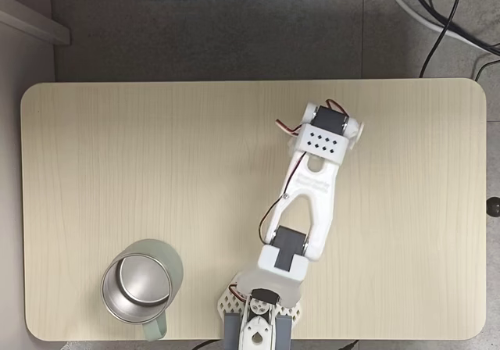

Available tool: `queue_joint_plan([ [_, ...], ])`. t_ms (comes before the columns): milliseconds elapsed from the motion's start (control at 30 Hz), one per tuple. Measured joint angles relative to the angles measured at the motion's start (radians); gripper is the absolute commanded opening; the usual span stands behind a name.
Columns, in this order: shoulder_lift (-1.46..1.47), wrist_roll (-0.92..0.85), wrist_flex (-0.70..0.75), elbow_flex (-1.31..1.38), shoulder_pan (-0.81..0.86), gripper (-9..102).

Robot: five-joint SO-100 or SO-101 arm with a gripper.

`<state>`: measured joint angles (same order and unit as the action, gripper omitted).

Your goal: Grasp a dressing and put it in the cup.

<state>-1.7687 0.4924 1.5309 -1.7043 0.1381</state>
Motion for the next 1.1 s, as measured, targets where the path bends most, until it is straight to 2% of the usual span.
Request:
queue_joint_plan([
  [667, 0.735, -0.275, 0.046, 0.034, -0.5, 0],
  [1100, 0.879, -0.471, 0.19, 0.064, -0.919, 0],
])
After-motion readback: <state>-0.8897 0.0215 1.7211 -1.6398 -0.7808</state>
